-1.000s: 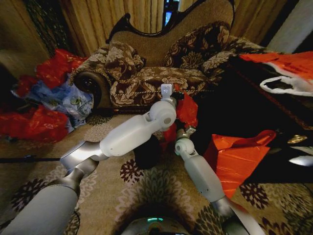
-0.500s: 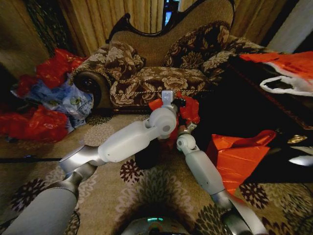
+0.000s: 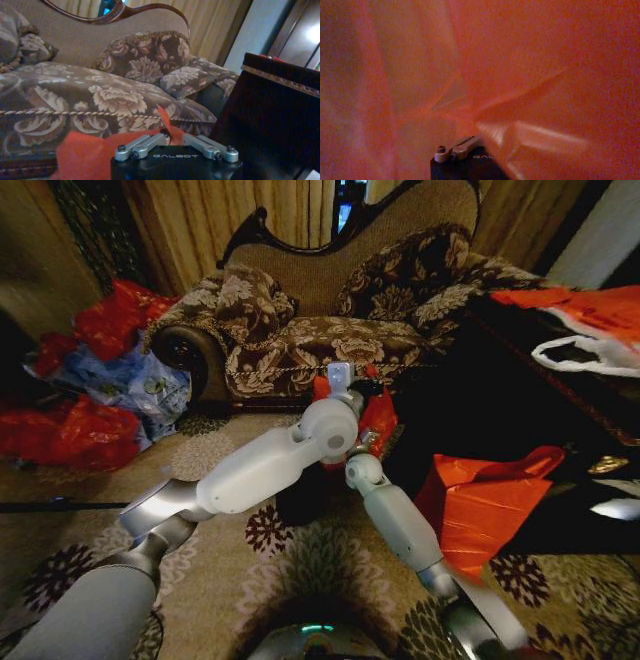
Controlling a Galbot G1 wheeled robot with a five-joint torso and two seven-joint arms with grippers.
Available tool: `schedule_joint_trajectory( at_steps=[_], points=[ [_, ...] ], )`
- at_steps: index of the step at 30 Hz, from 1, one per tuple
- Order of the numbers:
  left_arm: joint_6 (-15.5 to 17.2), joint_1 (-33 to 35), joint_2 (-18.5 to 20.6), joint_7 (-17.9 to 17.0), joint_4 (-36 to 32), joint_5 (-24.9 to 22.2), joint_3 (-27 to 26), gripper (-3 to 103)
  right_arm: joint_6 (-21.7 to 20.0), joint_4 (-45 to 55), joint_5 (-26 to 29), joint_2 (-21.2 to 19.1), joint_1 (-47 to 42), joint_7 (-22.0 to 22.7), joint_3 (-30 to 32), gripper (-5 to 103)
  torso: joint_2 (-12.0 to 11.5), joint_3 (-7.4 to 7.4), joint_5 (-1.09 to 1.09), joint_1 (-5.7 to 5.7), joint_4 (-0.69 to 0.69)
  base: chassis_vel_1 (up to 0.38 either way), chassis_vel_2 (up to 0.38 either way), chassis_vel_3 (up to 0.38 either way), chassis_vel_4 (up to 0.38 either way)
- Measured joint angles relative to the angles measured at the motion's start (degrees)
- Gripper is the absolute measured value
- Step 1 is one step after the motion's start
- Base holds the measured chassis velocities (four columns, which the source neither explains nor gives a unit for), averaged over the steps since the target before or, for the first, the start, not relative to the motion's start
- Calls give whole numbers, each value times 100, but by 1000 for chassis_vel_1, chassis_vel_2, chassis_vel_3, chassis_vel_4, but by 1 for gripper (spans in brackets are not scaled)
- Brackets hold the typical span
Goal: Place a garbage bag over the trash bin.
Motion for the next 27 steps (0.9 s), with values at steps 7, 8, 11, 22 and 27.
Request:
schedule_joint_trajectory(
  at_steps=[7, 8, 11, 22, 27],
  points=[
    [18, 31, 268, -4, -110, -126, -271, 0, -43, -94, -209, 10, -76, -42, -240, 0, 0, 0, 1, 0, 0, 0, 0, 0, 0],
    [46, 30, 357, -62, -160, -239, -366, 0, -111, -82, -214, 0, -113, -43, -302, 0, 0, 0, 1, 0, 0, 0, 0, 0, 0],
    [97, 26, 485, -196, -229, -429, -494, 0, -219, -19, -218, -46, -167, -35, -406, 0, 0, 0, 1, 0, 0, 0, 0, 0, 0],
    [137, 781, 1811, -875, -992, -1957, -1965, 0, -1151, 698, 649, -415, 15, 615, -1358, 0, 0, 0, -1, 0, 1, 0, 0, 0, 0],
    [130, 1635, 2188, -880, -1407, -2116, -2559, 0, -1348, 820, 885, -495, 245, 884, -1851, 0, 0, 0, -1, 0, 0, 0, 0, 0, 0]
  ],
)
